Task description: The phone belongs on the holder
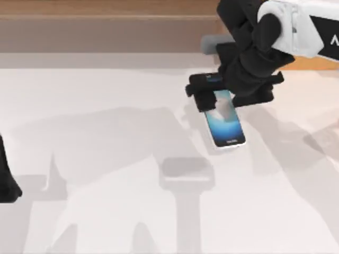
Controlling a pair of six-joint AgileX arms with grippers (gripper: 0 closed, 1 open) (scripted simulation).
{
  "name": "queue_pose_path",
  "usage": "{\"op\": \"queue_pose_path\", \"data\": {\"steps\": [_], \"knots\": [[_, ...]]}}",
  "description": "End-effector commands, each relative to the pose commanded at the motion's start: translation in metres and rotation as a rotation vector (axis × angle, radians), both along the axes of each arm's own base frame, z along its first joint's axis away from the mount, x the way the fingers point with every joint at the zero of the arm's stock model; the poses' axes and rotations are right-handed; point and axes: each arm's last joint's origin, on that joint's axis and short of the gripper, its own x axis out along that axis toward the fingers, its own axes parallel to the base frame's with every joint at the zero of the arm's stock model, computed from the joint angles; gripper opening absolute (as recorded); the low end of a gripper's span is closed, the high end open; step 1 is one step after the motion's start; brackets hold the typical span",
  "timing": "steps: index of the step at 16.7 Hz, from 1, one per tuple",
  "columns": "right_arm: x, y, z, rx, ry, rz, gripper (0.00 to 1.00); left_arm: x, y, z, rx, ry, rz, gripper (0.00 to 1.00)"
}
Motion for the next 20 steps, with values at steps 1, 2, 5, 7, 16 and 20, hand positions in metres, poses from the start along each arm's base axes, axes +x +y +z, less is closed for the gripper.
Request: {"op": "queue_pose_path", "data": {"steps": [1, 2, 5, 7, 16, 20], "knots": [[0.002, -0.013, 0.010, 0.042, -0.047, 0.016, 0.00, 0.000, 0.000, 0.000, 0.000, 0.000, 0.000, 1.00], [0.004, -0.027, 0.020, 0.080, -0.097, 0.031, 0.00, 0.000, 0.000, 0.000, 0.000, 0.000, 0.000, 1.00], [0.006, -0.066, 0.048, 0.170, -0.237, 0.067, 0.00, 0.000, 0.000, 0.000, 0.000, 0.000, 0.000, 1.00], [0.005, -0.091, 0.062, 0.209, -0.323, 0.088, 0.00, 0.000, 0.000, 0.000, 0.000, 0.000, 0.000, 1.00], [-0.027, -0.200, 0.097, 0.260, -0.662, 0.144, 0.00, 0.000, 0.000, 0.000, 0.000, 0.000, 0.000, 1.00], [-0.049, -0.242, 0.091, 0.244, -0.740, 0.137, 0.00, 0.000, 0.000, 0.000, 0.000, 0.000, 0.000, 1.00]]}}
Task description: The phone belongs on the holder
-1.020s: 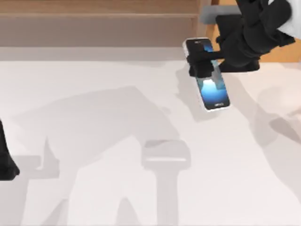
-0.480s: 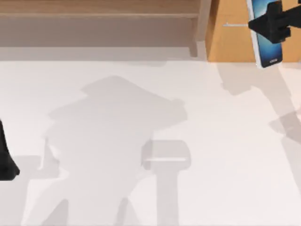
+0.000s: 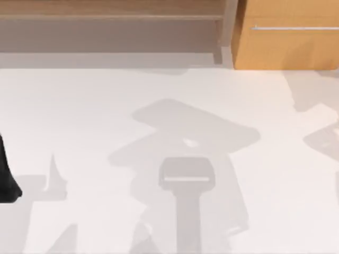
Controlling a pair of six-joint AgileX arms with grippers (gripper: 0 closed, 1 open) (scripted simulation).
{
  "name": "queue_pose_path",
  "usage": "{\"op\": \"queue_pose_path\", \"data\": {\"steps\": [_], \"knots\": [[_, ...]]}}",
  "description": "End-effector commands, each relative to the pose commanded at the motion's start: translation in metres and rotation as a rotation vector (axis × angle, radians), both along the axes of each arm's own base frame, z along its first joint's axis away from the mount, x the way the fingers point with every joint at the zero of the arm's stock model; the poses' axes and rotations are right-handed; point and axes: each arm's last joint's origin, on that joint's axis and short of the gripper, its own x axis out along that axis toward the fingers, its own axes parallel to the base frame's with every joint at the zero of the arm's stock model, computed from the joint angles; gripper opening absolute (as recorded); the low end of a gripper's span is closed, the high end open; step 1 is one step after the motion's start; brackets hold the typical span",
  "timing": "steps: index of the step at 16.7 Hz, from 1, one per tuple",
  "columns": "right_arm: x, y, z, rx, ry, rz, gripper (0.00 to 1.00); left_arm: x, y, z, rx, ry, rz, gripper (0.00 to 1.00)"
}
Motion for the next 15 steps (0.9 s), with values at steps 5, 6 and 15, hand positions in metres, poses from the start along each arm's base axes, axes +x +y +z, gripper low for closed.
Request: {"op": "queue_pose_path", "data": {"steps": [5, 6, 15], "knots": [[-0.033, -0.042, -0.011, -0.021, -0.076, -0.045, 0.00, 0.000, 0.000, 0.000, 0.000, 0.000, 0.000, 1.00], [-0.041, -0.051, -0.016, -0.025, -0.083, -0.062, 0.00, 0.000, 0.000, 0.000, 0.000, 0.000, 0.000, 1.00], [-0.105, -0.096, -0.064, -0.056, -0.075, -0.216, 0.00, 0.000, 0.000, 0.000, 0.000, 0.000, 0.000, 1.00]]}}
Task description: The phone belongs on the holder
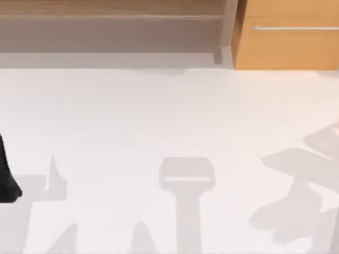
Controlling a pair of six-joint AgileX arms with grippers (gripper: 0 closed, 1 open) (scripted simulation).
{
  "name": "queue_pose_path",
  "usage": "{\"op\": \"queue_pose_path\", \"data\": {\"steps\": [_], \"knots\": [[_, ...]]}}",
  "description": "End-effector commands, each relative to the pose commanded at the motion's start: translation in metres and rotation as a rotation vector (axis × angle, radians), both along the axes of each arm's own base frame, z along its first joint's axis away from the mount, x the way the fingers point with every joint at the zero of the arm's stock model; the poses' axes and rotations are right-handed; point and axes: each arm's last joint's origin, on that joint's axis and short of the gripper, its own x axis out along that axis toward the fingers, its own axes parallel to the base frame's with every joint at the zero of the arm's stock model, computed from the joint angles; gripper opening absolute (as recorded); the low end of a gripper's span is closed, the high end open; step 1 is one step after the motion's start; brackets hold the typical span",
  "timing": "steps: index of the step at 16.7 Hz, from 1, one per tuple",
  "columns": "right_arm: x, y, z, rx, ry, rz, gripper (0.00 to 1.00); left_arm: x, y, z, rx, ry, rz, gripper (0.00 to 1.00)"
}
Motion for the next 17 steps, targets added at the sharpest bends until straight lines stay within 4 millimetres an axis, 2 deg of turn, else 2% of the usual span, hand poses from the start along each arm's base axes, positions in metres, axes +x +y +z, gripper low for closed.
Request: {"op": "queue_pose_path", "data": {"steps": [10, 17], "knots": [[0.004, -0.002, -0.002, 0.032, 0.018, -0.023, 0.00, 0.000, 0.000, 0.000, 0.000, 0.000, 0.000, 1.00], [0.031, 0.011, -0.012, 0.007, 0.015, -0.010, 0.00, 0.000, 0.000, 0.000, 0.000, 0.000, 0.000, 1.00]]}}
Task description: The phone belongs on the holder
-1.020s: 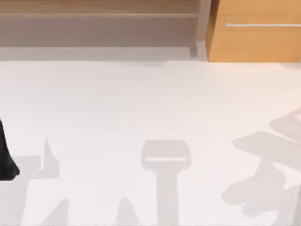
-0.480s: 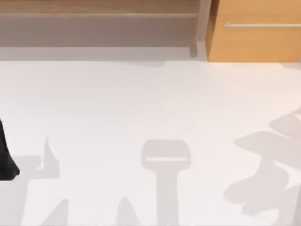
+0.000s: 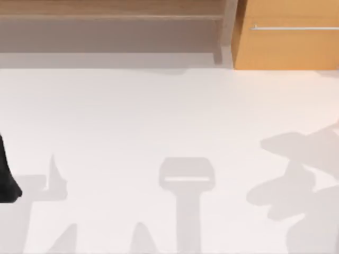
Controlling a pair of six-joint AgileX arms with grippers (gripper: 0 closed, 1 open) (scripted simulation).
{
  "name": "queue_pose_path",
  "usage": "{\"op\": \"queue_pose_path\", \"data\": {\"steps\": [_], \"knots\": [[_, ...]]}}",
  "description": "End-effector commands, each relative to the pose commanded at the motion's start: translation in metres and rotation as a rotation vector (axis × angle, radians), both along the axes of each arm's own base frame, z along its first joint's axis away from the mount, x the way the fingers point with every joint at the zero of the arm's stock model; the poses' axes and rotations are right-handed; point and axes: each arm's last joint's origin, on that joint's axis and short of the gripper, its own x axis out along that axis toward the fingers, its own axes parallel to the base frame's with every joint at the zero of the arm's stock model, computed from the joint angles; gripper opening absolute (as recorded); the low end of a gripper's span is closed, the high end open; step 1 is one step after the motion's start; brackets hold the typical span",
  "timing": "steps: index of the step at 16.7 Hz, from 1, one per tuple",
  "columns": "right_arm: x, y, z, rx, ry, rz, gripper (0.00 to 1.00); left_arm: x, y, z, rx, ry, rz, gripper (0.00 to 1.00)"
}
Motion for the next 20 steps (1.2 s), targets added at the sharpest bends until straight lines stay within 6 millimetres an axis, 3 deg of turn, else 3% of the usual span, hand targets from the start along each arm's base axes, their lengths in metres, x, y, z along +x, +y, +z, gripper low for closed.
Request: {"op": "queue_pose_path", "data": {"steps": [9, 20], "knots": [[0.0100, 0.0050, -0.0113, -0.007, -0.015, 0.010, 0.00, 0.0000, 0.0000, 0.0000, 0.000, 0.000, 0.000, 1.00], [0.0100, 0.0050, -0.0113, -0.007, -0.015, 0.010, 0.83, 0.0000, 0.0000, 0.0000, 0.000, 0.000, 0.000, 1.00]]}}
